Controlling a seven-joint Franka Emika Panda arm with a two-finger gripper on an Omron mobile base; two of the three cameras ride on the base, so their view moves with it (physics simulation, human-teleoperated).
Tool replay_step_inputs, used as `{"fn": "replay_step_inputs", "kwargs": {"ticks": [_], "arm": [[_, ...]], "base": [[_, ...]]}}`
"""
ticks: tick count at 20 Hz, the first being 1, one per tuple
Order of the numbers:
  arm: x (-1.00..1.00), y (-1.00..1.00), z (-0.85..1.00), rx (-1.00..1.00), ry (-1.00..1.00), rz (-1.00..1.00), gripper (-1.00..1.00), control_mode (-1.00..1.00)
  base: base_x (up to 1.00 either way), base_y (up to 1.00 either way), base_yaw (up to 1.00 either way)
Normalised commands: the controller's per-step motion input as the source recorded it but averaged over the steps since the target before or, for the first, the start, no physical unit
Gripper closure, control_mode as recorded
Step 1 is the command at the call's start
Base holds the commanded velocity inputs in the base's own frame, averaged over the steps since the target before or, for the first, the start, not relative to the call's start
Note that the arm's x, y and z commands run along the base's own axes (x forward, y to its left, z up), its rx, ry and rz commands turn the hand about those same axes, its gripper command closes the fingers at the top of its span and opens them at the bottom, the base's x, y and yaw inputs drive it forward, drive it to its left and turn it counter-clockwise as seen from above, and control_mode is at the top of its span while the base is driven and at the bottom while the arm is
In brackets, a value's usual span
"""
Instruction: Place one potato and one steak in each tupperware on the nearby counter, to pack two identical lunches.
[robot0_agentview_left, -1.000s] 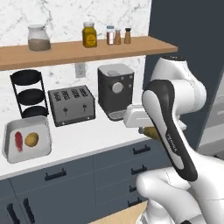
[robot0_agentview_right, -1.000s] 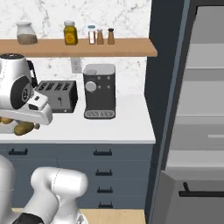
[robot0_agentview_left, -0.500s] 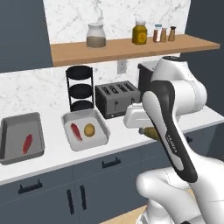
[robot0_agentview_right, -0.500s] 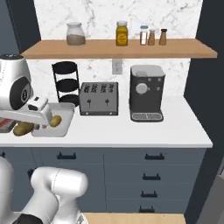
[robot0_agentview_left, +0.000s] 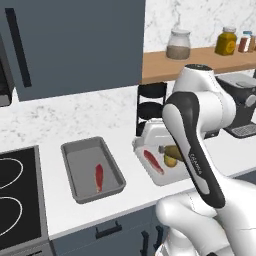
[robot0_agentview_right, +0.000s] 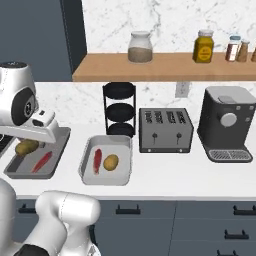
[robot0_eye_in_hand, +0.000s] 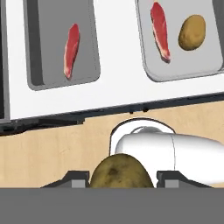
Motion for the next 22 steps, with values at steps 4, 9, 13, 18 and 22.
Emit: {"fn": "replay_step_inputs", "kwargs": {"ticks": [4,9,13,18,22], "arm": [[0.4,0.75,-0.4,-0.07,0.0,0.0,1.0,-1.0],[0.81,1.0,-0.92,-0.04,-0.12,0.0,1.0,-1.0],[1.0,0.82,-1.0,0.0,-0.11,-0.03,1.0,-1.0],[1.0,0.54,-0.77,0.0,-0.01,-0.07,1.0,-1.0],[1.0,0.14,-0.32,0.0,0.09,-0.04,1.0,-1.0]], "base": [[0.13,0.25,0.0],[0.0,0.0,0.0],[0.0,0.0,0.0],[0.0,0.0,0.0],[0.0,0.0,0.0]]}}
